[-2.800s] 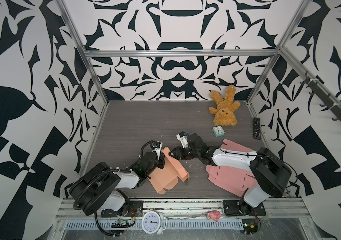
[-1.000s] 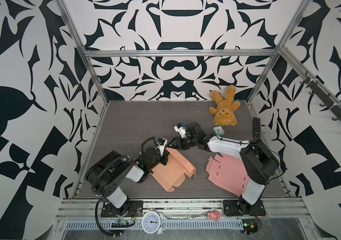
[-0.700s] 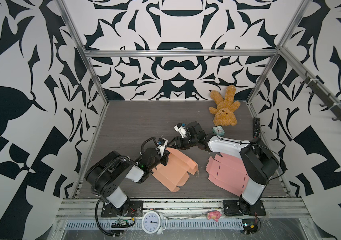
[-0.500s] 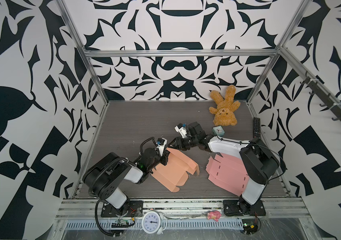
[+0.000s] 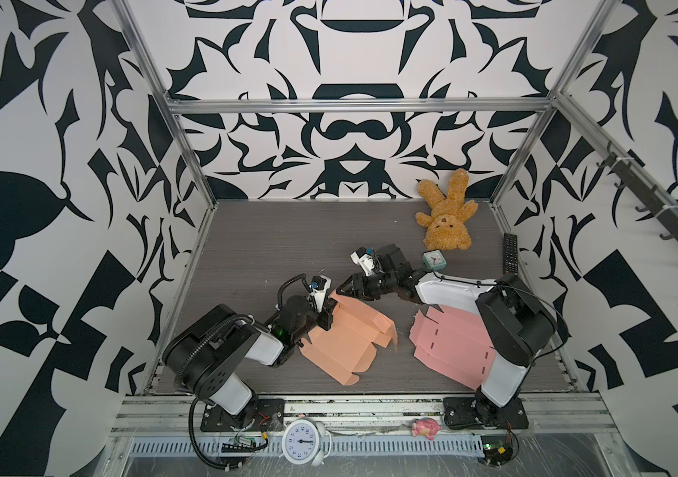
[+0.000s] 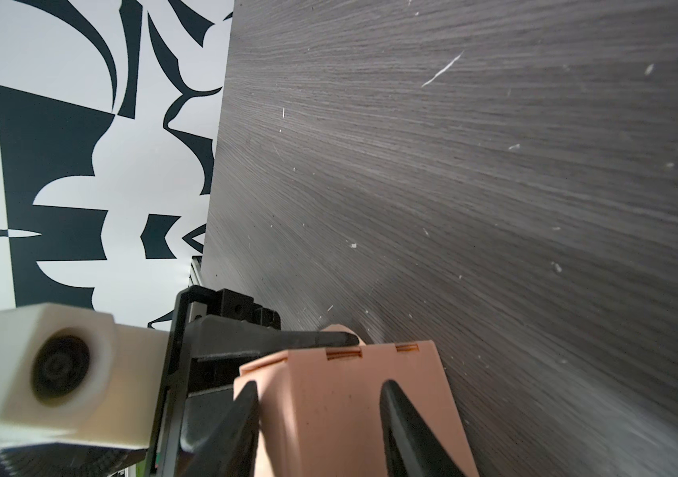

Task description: Fold the paper box

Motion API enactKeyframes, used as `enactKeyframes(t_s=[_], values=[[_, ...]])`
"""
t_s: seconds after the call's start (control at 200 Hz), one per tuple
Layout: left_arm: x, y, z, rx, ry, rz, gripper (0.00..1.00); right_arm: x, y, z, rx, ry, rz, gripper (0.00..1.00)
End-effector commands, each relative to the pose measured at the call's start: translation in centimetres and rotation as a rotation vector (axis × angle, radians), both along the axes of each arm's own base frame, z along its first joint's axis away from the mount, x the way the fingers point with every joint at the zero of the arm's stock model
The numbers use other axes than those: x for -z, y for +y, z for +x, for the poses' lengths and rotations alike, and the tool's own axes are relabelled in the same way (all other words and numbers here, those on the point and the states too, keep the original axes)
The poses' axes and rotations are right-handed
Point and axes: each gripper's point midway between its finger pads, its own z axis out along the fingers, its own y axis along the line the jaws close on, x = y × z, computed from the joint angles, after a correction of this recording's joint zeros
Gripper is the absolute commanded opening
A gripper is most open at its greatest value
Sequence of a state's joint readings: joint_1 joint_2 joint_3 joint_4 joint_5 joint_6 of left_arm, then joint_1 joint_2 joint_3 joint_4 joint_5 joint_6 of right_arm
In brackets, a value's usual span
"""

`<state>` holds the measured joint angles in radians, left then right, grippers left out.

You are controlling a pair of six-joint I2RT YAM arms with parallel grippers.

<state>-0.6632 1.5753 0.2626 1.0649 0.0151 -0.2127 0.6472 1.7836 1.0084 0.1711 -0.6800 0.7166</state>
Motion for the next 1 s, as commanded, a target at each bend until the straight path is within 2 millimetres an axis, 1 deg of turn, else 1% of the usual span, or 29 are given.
enactKeyframes(t_s=[0.0, 0.205, 0.33, 0.41, 0.495, 0.81, 0.915, 1.0], values=[[-0.5, 0.2, 0.1, -0.018, -0.01, -0.017, 0.14, -2.2, -0.1, -0.4, -0.01, -0.032, 0.046, 0.48], [-0.5, 0.4, 0.2, -0.026, -0.01, -0.013, 0.14, -2.1, -0.3, -0.7, -0.007, -0.027, 0.052, 0.48], [-0.1, 0.5, 0.0, -0.026, 0.001, -0.006, 0.21, -2.4, -0.4, -0.7, -0.004, -0.035, 0.049, 0.48], [0.4, 0.9, -0.3, -0.034, 0.015, -0.004, 0.22, -2.4, -0.5, -0.6, -0.002, -0.04, 0.042, 0.48], [0.7, 1.2, -0.5, -0.042, 0.016, -0.01, 0.22, -2.3, -0.5, -0.6, -0.002, -0.042, 0.03, 0.48], [0.7, 1.0, -0.3, -0.043, 0.018, -0.007, 0.16, -2.3, -0.6, -0.5, -0.002, -0.048, 0.017, 0.48], [0.6, 1.0, -0.3, -0.042, 0.016, -0.011, 0.15, -2.6, -0.7, -0.6, -0.006, -0.056, 0.014, 0.48], [0.5, 1.2, -0.4, -0.046, 0.018, -0.012, 0.14, -3.2, -1.2, -0.6, -0.006, -0.083, -0.005, 0.48]])
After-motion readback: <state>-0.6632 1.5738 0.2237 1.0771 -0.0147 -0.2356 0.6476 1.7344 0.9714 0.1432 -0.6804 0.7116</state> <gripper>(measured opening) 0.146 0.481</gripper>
